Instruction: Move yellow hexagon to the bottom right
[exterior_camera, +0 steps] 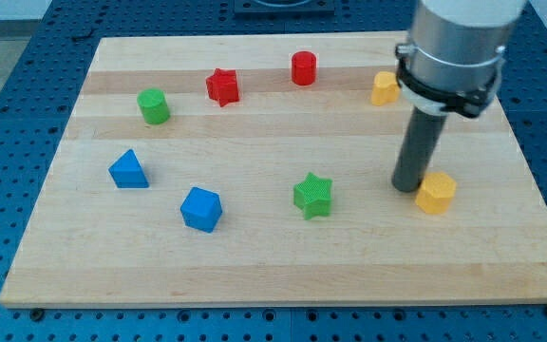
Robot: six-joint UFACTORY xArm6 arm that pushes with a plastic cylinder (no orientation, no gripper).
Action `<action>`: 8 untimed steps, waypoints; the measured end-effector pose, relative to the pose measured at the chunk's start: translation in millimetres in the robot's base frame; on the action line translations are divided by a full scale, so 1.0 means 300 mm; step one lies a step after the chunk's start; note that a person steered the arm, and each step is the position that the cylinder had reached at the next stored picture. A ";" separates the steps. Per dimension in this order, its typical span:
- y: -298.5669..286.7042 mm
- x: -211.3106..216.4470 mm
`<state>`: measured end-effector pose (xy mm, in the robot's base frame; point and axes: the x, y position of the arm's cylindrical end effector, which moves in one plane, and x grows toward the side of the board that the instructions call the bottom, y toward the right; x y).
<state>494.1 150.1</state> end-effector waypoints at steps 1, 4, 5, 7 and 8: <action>0.090 0.028; 0.067 -0.009; 0.118 -0.025; 0.284 0.080; 0.291 0.162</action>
<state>542.8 237.6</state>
